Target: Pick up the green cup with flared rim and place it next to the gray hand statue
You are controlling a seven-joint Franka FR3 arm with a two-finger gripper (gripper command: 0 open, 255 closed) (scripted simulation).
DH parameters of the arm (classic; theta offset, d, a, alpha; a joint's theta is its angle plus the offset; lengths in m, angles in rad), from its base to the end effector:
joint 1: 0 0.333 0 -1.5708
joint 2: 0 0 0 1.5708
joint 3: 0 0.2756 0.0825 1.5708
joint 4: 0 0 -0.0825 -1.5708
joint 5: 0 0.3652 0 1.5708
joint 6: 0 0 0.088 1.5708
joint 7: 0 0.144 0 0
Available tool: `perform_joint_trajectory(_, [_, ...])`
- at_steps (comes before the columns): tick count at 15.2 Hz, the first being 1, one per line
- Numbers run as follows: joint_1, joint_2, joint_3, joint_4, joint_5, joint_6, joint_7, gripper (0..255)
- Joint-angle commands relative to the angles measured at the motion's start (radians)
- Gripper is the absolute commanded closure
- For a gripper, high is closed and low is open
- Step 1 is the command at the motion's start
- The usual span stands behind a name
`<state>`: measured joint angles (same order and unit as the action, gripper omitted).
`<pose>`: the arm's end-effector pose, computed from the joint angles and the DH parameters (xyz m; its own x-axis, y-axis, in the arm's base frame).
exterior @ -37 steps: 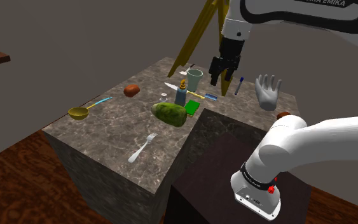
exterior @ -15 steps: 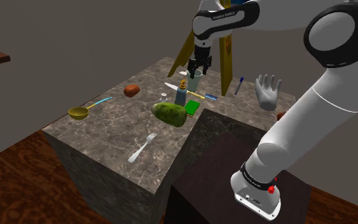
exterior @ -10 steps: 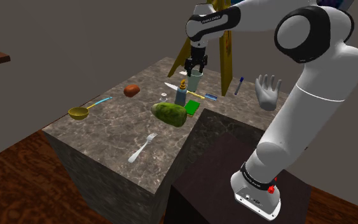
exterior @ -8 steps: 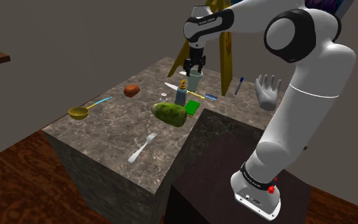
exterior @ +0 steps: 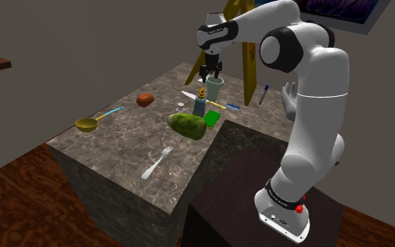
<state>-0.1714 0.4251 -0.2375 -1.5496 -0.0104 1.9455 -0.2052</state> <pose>0.5930 -0.2428 0.3427 0.9826 -0.1811 -0.0402 -0.1764 -0.9792 0.1005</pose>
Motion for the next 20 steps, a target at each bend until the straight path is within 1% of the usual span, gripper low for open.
perform_joint_trajectory(1, [-0.004, 0.018, 0.0, 0.005, 0.002, 0.014, -0.003, 0])
perform_joint_trajectory(6, [-0.009, 0.039, 0.001, -0.039, 0.007, 0.079, -0.006, 0])
perform_joint_trajectory(14, [-0.009, 0.039, 0.001, -0.039, 0.007, 0.079, -0.006, 0])
perform_joint_trajectory(15, [-0.009, 0.039, 0.001, -0.039, 0.007, 0.079, -0.006, 255])
perform_joint_trajectory(20, [-0.009, 0.039, 0.001, -0.039, 0.006, 0.079, -0.006, 255])
